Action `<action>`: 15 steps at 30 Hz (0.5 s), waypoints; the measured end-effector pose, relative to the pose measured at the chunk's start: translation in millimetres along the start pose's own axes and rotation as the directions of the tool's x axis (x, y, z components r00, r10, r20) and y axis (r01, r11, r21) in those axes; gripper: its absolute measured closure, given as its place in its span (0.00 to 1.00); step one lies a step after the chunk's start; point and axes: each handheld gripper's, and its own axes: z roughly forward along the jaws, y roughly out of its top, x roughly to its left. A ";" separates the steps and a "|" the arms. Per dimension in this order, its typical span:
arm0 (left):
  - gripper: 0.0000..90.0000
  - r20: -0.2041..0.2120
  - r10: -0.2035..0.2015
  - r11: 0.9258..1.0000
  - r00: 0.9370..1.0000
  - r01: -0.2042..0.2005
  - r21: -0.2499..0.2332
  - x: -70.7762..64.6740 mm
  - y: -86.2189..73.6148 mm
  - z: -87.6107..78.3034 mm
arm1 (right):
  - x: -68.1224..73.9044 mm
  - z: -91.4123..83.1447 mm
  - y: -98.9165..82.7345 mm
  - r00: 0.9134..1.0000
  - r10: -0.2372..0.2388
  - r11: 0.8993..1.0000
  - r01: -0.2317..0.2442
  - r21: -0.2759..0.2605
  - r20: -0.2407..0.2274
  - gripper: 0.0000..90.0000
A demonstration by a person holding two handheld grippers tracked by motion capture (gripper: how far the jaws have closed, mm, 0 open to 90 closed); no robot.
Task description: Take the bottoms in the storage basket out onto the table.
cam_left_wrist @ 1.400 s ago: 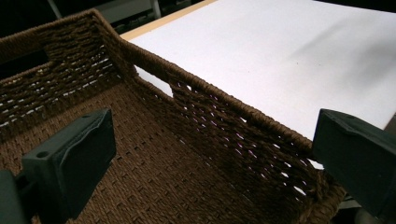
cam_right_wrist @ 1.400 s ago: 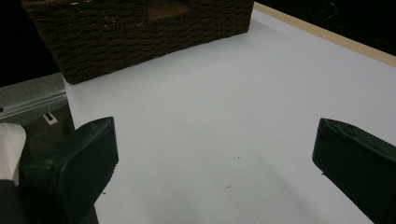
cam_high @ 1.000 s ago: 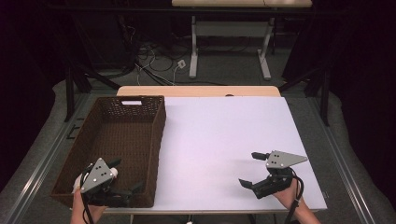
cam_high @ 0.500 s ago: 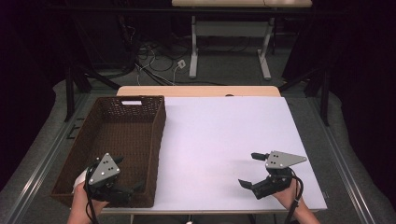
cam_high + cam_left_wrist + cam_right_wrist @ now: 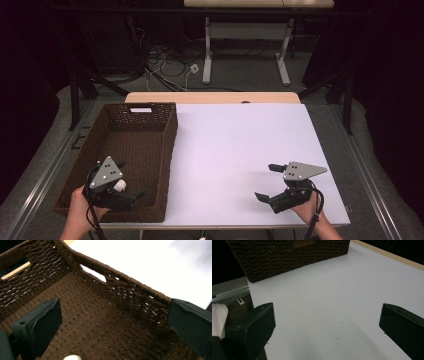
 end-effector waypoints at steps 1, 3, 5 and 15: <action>0.00 -0.008 0.013 1.000 1.000 -0.013 0.013 3.1 0.5 -0.8 | 0.2 0.0 0.1 1.000 -0.001 1.000 0.001 -0.001 0.001 0.00; 0.00 -0.011 0.007 1.000 1.000 -0.007 0.016 5.3 0.7 -1.1 | 0.7 0.3 0.1 1.000 0.003 1.000 -0.003 -0.003 0.001 0.00; 0.00 -0.019 0.016 0.999 1.000 -0.016 0.029 8.4 0.9 -1.3 | 0.7 0.3 0.0 1.000 0.003 1.000 -0.003 -0.002 0.001 0.00; 0.00 -0.023 0.001 0.997 1.000 0.001 0.075 17.0 -1.2 1.0 | 0.4 0.6 -0.1 1.000 0.001 1.000 -0.001 0.007 -0.002 0.00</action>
